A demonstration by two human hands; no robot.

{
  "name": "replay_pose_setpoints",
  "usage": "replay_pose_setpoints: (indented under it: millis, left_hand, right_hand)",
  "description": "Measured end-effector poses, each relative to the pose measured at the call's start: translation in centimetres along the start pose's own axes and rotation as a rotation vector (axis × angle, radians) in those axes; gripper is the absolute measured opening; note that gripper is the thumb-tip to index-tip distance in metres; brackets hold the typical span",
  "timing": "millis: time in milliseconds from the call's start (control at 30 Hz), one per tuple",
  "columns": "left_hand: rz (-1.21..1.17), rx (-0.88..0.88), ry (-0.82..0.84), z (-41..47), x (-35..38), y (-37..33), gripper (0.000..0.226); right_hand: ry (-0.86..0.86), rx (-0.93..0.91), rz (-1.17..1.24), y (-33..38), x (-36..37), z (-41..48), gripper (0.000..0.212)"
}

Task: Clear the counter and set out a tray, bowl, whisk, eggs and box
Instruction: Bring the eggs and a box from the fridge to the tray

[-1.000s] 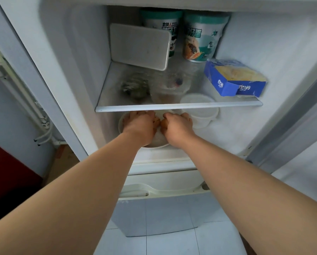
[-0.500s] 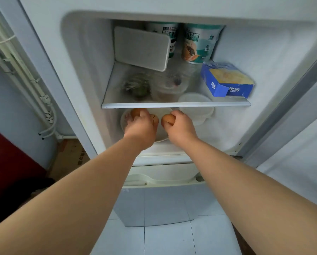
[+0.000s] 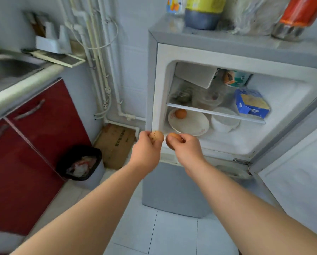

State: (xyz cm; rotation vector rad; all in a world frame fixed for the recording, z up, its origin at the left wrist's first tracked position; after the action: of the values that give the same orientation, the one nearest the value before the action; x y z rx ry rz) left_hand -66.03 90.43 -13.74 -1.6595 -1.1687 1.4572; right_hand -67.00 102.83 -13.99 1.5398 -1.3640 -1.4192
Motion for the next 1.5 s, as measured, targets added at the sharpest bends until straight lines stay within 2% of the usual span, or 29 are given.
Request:
replay_pose_setpoints:
  millis: [100, 200, 433, 600, 767, 867, 1000, 1100, 1200, 1333, 1500]
  left_hand:
    - [-0.060, -0.033, -0.120, -3.2, -6.0, 1.2, 0.040]
    - [-0.068, -0.043, -0.215, -5.1, -10.3, 2.0, 0.037]
    - [-0.108, -0.120, -0.476, -11.5, -25.2, 6.7, 0.038]
    - [-0.122, -0.236, -0.627, -17.0, -36.4, 12.5, 0.043]
    - [-0.125, -0.328, -0.794, -23.1, -47.3, 19.0, 0.039]
    - [-0.124, -0.389, -0.876, -26.6, -53.1, 23.0, 0.039]
    - [-0.095, -0.509, -0.935, -31.0, -59.7, 28.8, 0.054]
    - [-0.102, -0.581, -0.996, -33.7, -63.9, 32.8, 0.042]
    - [-0.166, -0.649, -1.027, -35.2, -67.0, 36.2, 0.022]
    - [-0.160, -0.723, -1.038, -35.5, -69.5, 40.2, 0.039]
    - [-0.210, -0.774, -1.011, -34.3, -70.8, 43.6, 0.041]
  right_hand:
    - [0.102, -0.016, 0.008, 2.9, 4.5, -3.5, 0.015]
    - [0.159, -0.062, 0.009, 4.8, 7.8, -5.3, 0.019]
    - [0.394, -0.153, 0.001, 10.8, 21.4, -12.5, 0.015]
    - [0.601, -0.187, -0.030, 14.1, 31.9, -19.6, 0.031]
    - [0.765, -0.201, -0.023, 15.9, 43.8, -27.4, 0.011]
    - [0.853, -0.212, -0.035, 16.1, 51.0, -32.0, 0.015]
    - [0.882, -0.223, -0.070, 15.9, 60.1, -37.4, 0.020]
    - [0.902, -0.235, -0.106, 15.3, 65.9, -40.3, 0.015]
    - [0.889, -0.260, -0.181, 15.3, 70.1, -42.0, 0.024]
    - [0.886, -0.326, -0.302, 15.2, 74.6, -42.9, 0.039]
    - [0.907, -0.370, -0.447, 14.6, 78.8, -43.3, 0.055]
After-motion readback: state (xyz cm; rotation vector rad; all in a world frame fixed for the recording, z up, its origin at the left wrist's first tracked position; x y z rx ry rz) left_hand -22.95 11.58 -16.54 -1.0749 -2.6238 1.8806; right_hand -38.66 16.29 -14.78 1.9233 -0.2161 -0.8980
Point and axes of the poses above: each hand's wrist, its own z-axis towards the middle knuckle, its own x-axis out of the palm, y = z × x, the point moved 2 cm from there along z, towards the middle knuckle, and after that the axes turned 3 degrees about y, right-handed, at the moved point
